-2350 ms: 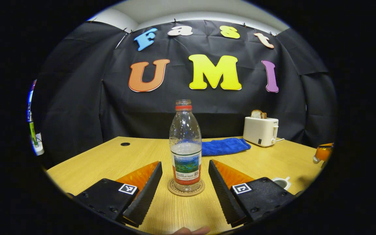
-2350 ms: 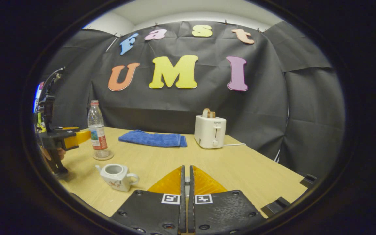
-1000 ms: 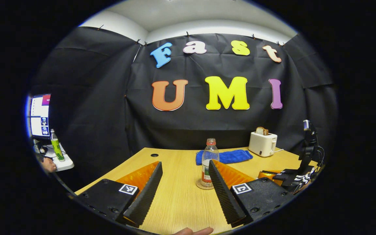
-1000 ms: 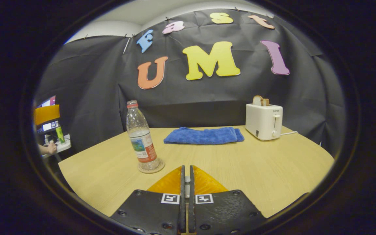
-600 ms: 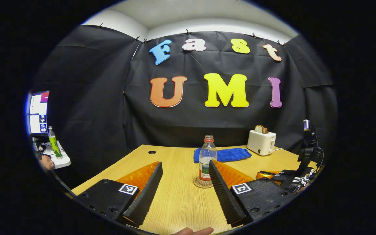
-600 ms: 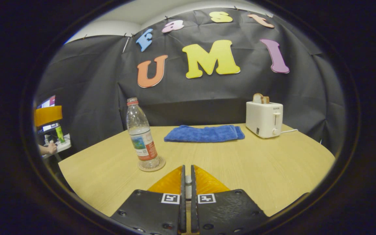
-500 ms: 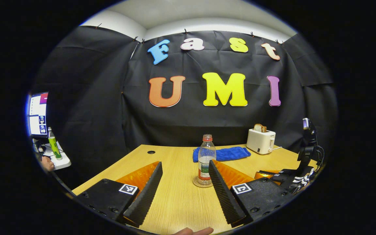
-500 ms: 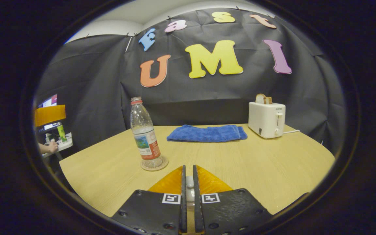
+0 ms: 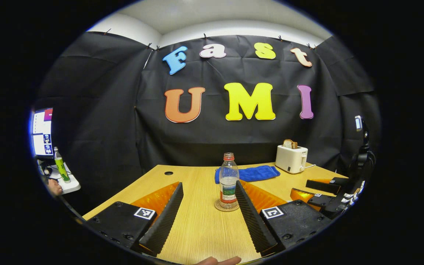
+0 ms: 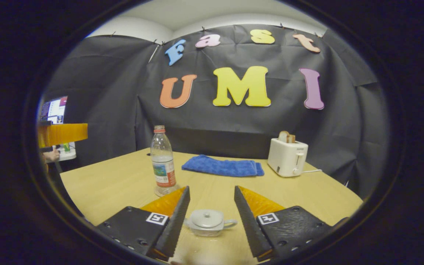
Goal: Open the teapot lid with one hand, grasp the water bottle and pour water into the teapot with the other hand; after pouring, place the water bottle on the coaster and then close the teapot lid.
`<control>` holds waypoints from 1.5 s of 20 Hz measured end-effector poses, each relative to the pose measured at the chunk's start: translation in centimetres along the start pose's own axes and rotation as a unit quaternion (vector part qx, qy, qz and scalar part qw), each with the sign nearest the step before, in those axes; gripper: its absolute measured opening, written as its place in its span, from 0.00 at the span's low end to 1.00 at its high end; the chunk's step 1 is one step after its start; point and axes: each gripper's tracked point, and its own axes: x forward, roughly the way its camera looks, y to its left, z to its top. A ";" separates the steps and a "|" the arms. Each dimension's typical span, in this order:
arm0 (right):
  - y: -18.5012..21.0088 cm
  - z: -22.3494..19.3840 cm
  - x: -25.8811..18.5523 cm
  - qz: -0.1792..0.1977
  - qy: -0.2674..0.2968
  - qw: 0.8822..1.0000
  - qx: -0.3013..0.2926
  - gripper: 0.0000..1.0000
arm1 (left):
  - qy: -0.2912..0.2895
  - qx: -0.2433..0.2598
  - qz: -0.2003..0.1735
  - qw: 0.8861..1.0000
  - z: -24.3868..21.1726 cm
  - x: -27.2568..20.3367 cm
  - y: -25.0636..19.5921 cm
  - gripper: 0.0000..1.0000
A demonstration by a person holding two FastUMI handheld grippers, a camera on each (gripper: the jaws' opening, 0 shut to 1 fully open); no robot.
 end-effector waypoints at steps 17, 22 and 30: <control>-13.1 2.8 -11.5 -0.102 -0.019 0.995 -0.015 0.95 | 0.010 0.040 0.009 0.999 -0.6 -1.4 -5.1 0.89; -14.3 3.2 -12.4 -0.103 -0.026 0.994 0.001 0.97 | 0.005 0.020 -0.012 1.000 -0.2 -2.0 -7.6 0.89; -14.6 2.9 -12.2 -0.100 -0.017 0.995 0.016 0.95 | 0.001 0.029 -0.026 0.999 -0.1 -2.2 -8.6 0.89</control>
